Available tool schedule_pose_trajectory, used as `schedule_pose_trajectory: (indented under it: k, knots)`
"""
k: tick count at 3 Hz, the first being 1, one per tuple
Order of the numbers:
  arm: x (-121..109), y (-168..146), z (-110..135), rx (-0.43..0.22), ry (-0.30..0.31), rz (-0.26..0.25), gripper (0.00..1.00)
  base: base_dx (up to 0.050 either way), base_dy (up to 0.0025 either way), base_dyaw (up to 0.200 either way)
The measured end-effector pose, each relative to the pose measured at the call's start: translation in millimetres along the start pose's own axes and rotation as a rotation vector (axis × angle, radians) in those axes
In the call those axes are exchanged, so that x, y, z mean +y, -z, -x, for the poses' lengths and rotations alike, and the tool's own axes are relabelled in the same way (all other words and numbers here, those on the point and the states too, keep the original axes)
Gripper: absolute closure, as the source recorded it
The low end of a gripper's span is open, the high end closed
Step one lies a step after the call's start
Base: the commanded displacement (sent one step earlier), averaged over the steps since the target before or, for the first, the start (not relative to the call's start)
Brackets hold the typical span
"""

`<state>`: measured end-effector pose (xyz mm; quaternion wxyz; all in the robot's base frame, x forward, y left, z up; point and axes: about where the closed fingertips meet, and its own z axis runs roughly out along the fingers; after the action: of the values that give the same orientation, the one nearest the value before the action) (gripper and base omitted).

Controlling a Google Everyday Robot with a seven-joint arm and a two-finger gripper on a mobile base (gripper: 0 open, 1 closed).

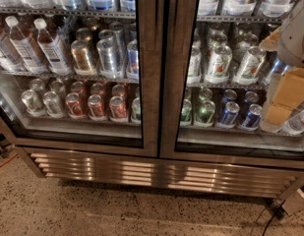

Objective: Open left fridge door

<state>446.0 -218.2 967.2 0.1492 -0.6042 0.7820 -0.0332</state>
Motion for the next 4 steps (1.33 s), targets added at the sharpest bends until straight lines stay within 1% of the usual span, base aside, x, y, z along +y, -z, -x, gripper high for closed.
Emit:
schedule_pose_trajectory:
  k: [1, 2, 3, 4]
  knots:
    - [-9.5, -40.2, -12.5, -0.084, -0.002, 0.095, 0.0, 0.0, 0.0, 0.0]
    - [-4.6, -93.3, -2.5, -0.303, 0.015, 0.277, 0.0, 0.0, 0.0, 0.0]
    - [-2.6, -88.0, 28.7, -0.549, 0.013, 0.356, 0.0, 0.0, 0.0, 0.0]
    - [-0.2, -77.3, 48.5, -0.632, 0.011, 0.378, 0.0, 0.0, 0.0, 0.0]
